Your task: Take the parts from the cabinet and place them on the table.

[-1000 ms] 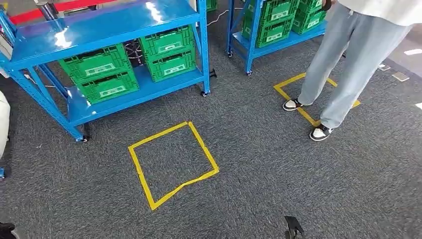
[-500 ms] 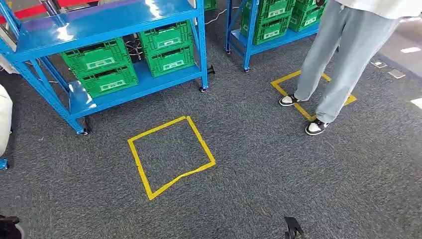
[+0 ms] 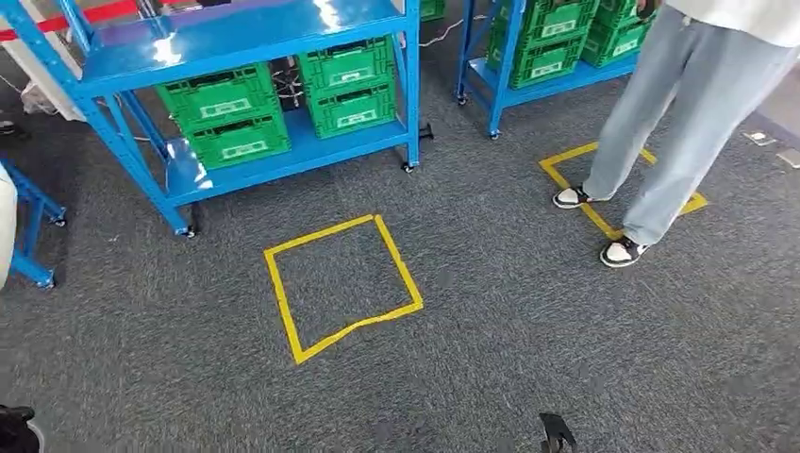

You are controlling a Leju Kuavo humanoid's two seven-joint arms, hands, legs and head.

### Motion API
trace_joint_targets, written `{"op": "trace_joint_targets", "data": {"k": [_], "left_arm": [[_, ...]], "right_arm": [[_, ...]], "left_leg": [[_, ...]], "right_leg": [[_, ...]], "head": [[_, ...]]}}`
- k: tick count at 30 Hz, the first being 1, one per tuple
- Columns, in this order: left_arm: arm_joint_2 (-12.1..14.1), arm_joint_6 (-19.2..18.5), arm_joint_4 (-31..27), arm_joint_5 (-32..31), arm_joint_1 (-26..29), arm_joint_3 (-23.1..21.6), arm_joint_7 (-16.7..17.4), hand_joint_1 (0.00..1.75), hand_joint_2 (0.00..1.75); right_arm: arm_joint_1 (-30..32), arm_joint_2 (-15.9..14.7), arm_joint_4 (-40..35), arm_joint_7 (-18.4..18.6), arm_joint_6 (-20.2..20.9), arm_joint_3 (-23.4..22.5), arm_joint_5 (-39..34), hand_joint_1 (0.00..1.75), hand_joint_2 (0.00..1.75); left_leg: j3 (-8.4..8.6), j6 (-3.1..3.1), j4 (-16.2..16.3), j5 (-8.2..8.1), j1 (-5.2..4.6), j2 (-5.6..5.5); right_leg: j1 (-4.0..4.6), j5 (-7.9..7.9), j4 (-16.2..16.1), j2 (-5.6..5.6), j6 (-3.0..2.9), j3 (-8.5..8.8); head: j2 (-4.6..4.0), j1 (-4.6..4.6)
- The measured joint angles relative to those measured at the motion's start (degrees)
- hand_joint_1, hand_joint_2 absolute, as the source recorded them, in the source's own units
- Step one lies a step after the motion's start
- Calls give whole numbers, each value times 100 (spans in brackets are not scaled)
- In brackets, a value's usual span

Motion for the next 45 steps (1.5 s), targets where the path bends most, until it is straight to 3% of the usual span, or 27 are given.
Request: {"op": "trace_joint_targets", "data": {"k": [1,2,3,5,7,8,10,11,12,15,17,18,19,21,23,25,26,27,28,32,34,37,39,41,42,43,45], "left_arm": [[0,0,-16,-2,11,4,0,175,175],[-9,0,-40,-9,19,7,2,175,175],[-18,7,-55,-13,-2,7,-2,175,175],[-33,7,-63,-31,13,7,0,175,175],[-50,7,-64,-50,57,7,0,175,175],[-50,7,-70,-63,85,15,2,175,175],[-50,7,-107,-83,137,39,0,175,175],[-50,7,-135,-100,146,48,0,175,175],[-55,7,-168,-146,162,61,0,175,175],[-70,7,-297,-242,251,162,-2,175,175],[-68,7,-383,-262,309,247,0,175,175],[-72,7,-431,-267,314,300,0,175,175],[-74,7,-455,-275,301,319,0,175,175],[-94,7,-477,-291,330,326,2,175,175],[-94,7,-477,-291,354,328,2,175,175],[-94,7,-494,-288,355,328,2,175,175],[-94,7,-520,-291,354,328,2,175,175],[-96,7,-553,-297,355,328,2,175,175],[-100,7,-573,-310,363,330,2,175,175],[-107,7,-711,-378,522,380,2,175,175],[-136,11,-763,-387,543,385,0,175,175],[-144,9,-761,-304,592,385,2,175,175],[-131,9,-761,-243,622,391,0,175,175],[-111,9,-765,-201,634,415,0,175,175],[-109,9,-776,-197,649,422,2,175,175],[-103,7,-785,-197,668,428,0,175,175],[-103,9,-820,-253,750,448,0,175,175]], "right_arm": [[-5,0,-2,0,7,0,0,0,0],[-14,-6,-2,-2,9,0,0,0,0],[-17,-7,-2,-7,27,2,0,0,0],[19,-11,0,-9,29,2,2,0,0],[40,-24,0,-9,24,2,18,0,0],[39,-26,-2,-13,24,2,31,0,0],[34,-26,-2,-18,26,2,37,0,0],[35,-26,-2,-20,26,2,46,0,0],[27,-26,0,-20,28,2,57,0,0],[21,-28,-2,-9,35,2,72,0,0],[10,-13,0,-13,37,2,87,0,0],[3,-15,-2,-15,42,2,90,0,0],[13,-15,-2,-15,42,2,94,0,0],[42,-15,-2,-13,39,2,96,0,0],[46,-15,-2,-13,39,2,98,0,0],[35,-15,-2,-13,42,2,101,0,0],[31,-13,-2,-15,40,2,101,0,0],[31,-13,-2,-15,39,2,101,0,0],[32,-13,-2,-18,39,2,101,0,0],[5,-11,-2,-24,37,2,103,0,0],[7,-7,0,-39,35,2,107,0,0],[87,-15,-2,-35,31,2,133,0,0],[111,-17,-2,-42,33,2,138,0,0],[108,-24,-2,-42,33,2,140,0,0],[108,-26,0,-44,33,2,140,0,0],[109,-35,0,-44,37,4,140,0,0],[106,-33,0,-42,39,4,142,0,0]], "left_leg": [[-46,34,-42,35,3,-73],[22,52,-122,115,98,-140],[1,79,-142,140,94,-198],[-73,150,-124,196,97,-323],[-152,143,-81,230,96,-501],[-186,138,-44,236,99,-584],[-244,115,41,235,114,-742],[-281,95,97,228,124,-819],[-340,56,152,219,125,-875],[-419,-76,159,266,116,-1046],[-471,-126,181,285,132,-1078],[-526,-159,324,166,95,-763],[-679,-201,650,-50,115,-575],[-1074,-261,1529,-479,158,-429],[-1203,-295,1877,-533,200,-396],[-798,-294,1209,-161,220,-319],[-450,-278,614,71,217,-190],[-219,-250,186,114,194,117],[-207,-187,132,68,129,237],[-203,-37,74,131,118,-102],[-214,44,37,190,162,-229],[-235,80,44,195,145,-503],[-236,77,69,193,139,-691],[-237,56,109,179,140,-868],[-247,28,141,161,149,-945],[-288,-19,190,133,114,-1008],[-319,-88,161,161,157,-1135]], "right_leg": [[6,9,-21,-69,37,21],[0,-46,22,4,84,1],[-5,-187,175,294,103,-52],[-13,-672,1014,584,116,-413],[-3,-888,1689,653,134,-718],[-7,-779,1638,659,137,-687],[-19,-339,867,703,129,-280],[-35,-139,374,820,127,-19],[-65,-260,150,1098,124,85],[1,-200,137,924,23,51],[-51,-138,83,778,-77,53],[-49,-128,74,732,-105,48],[-47,-124,74,657,-130,42],[-42,-125,75,497,-130,22],[-46,-124,76,338,-128,8],[-52,-132,76,175,-116,21],[-56,-141,76,99,-95,41],[-45,-152,76,43,-67,64],[-6,-171,83,-10,-19,73],[-21,-187,23,-257,151,149],[-62,-469,392,376,173,21],[-24,-1001,1674,651,159,-613],[-10,-768,1617,668,136,-658],[-14,-242,757,756,102,-310],[-29,-36,272,967,85,-96],[-27,-136,149,1186,92,-50],[-7,-120,150,1030,43,-52]], "head": [[2,-4],[0,-2],[2,0],[0,9],[0,11],[2,13],[0,11],[2,13],[2,9],[2,15],[0,17],[2,-2],[0,-39],[2,-42],[0,-39],[0,-39],[0,-42],[0,-42],[0,-33],[0,-26],[0,-22],[0,4],[0,7],[0,7],[0,6],[0,0],[2,-2]]}}
